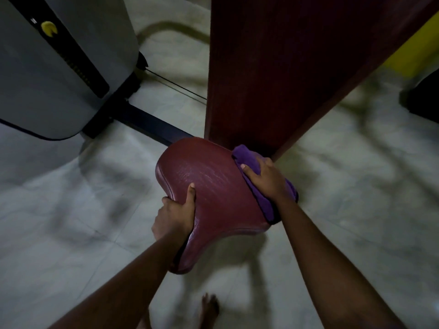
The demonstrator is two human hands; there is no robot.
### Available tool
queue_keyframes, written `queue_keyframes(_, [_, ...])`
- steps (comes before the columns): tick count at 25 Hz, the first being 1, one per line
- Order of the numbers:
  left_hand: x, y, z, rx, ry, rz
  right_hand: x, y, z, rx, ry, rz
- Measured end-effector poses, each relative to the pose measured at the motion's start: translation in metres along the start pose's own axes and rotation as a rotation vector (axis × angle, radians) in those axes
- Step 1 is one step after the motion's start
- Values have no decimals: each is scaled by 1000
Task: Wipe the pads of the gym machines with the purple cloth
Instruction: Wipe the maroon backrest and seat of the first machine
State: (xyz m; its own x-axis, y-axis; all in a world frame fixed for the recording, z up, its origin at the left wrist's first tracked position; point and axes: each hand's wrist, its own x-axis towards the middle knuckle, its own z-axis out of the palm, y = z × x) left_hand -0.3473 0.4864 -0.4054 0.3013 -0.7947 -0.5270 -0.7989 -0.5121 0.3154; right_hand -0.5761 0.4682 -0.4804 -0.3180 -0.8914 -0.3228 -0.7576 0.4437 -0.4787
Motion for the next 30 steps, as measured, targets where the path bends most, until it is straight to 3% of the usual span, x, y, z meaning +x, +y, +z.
queue_keyframes(7, [3, -3, 3, -48, -22, 18, -71, 12, 25, 635, 337, 528])
queue_keyframes(13, [8, -10, 0, -140, -137, 22, -106, -67, 50, 802, 593, 1080])
queue_keyframes(17, [19, -15, -4, -313, -313, -79, -123, -122, 71, 801, 609, 1087])
queue_keyframes(24, [24, -22, -9, -520, -491, -134, -187, -174, 93, 710, 553, 758])
queue_keyframes(27, [27, -20, -5, -556, -478, -173, -158, -158, 76, 702, 523, 851])
queue_keyframes(30, [30, -21, -6, -603, -537, -173, -151, -162, 73, 513, 447, 885])
